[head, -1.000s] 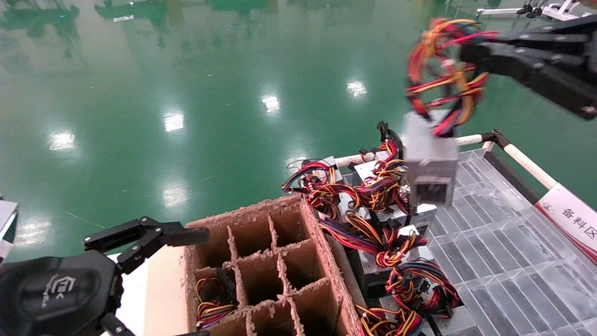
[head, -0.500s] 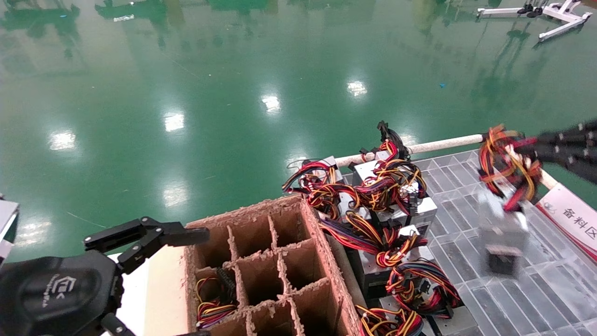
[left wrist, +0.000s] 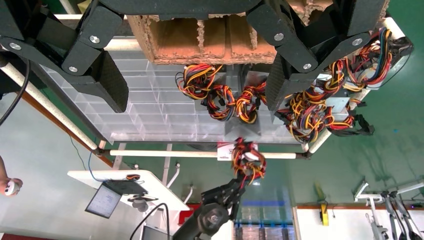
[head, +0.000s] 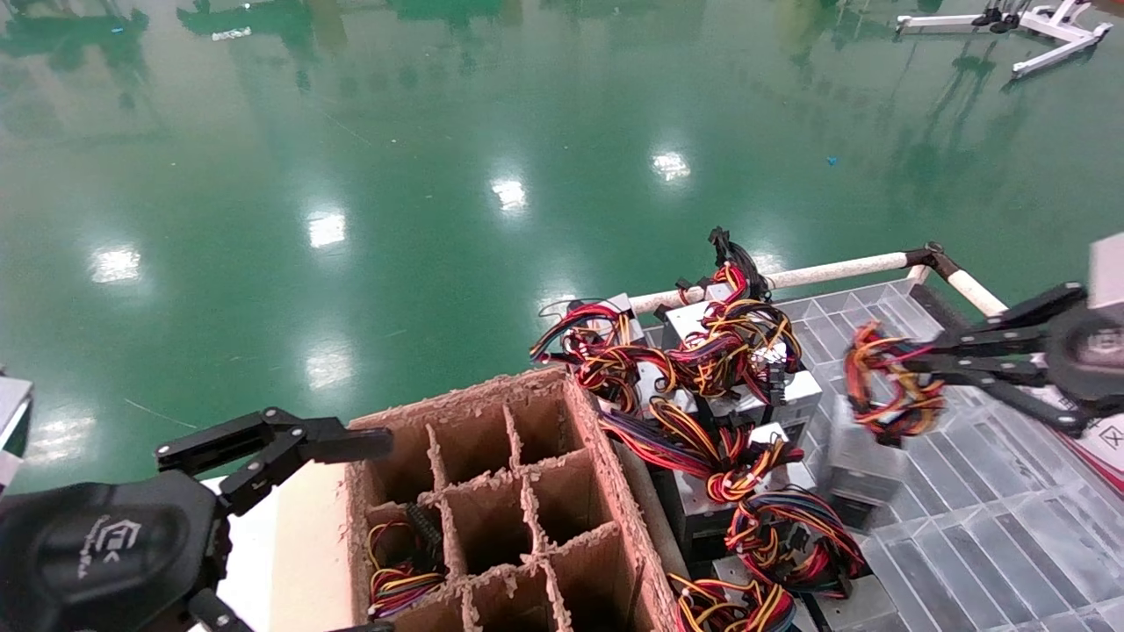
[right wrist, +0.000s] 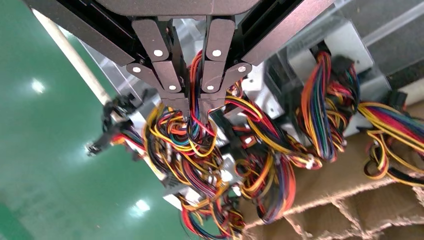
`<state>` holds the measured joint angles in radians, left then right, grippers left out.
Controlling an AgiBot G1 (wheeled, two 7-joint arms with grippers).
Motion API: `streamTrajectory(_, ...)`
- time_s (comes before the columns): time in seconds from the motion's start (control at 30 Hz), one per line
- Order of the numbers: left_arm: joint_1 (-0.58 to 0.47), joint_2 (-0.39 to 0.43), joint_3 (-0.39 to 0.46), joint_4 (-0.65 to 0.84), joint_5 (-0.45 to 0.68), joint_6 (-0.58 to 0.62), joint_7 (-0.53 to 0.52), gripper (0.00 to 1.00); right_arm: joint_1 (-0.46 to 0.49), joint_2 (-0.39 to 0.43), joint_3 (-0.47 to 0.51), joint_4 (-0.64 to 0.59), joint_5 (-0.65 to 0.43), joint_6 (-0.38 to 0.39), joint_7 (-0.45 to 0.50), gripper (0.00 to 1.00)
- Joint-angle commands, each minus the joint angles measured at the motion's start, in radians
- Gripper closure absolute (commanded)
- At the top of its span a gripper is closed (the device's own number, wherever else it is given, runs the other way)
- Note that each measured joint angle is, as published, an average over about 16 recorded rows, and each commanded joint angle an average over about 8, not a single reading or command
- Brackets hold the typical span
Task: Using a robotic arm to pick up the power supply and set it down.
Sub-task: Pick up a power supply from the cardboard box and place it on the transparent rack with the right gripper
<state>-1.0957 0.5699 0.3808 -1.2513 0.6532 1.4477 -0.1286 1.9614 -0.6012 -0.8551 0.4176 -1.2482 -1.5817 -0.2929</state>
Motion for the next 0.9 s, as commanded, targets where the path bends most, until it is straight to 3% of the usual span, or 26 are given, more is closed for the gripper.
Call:
streamTrajectory(0.03,0.0,0.0,0.0,0.0,0.0,0.0,0.0,0.0,-0.002,-0.02,-0.014,-0.017,0.004,0.002,-0.011,1.0)
streamTrajectory(0.53,0.0,0.0,0.0,0.0,0.0,0.0,0.0,0.0,0.012,-0.051,-0.079,-0.163,-0.016,0.011,-0.089,1.0)
streamTrajectory(0.9,0.0,0.0,0.0,0.0,0.0,0.0,0.0,0.0,0.065,-0.08,-0.118,-0.267,-0.078,0.072,-0.144,1.0)
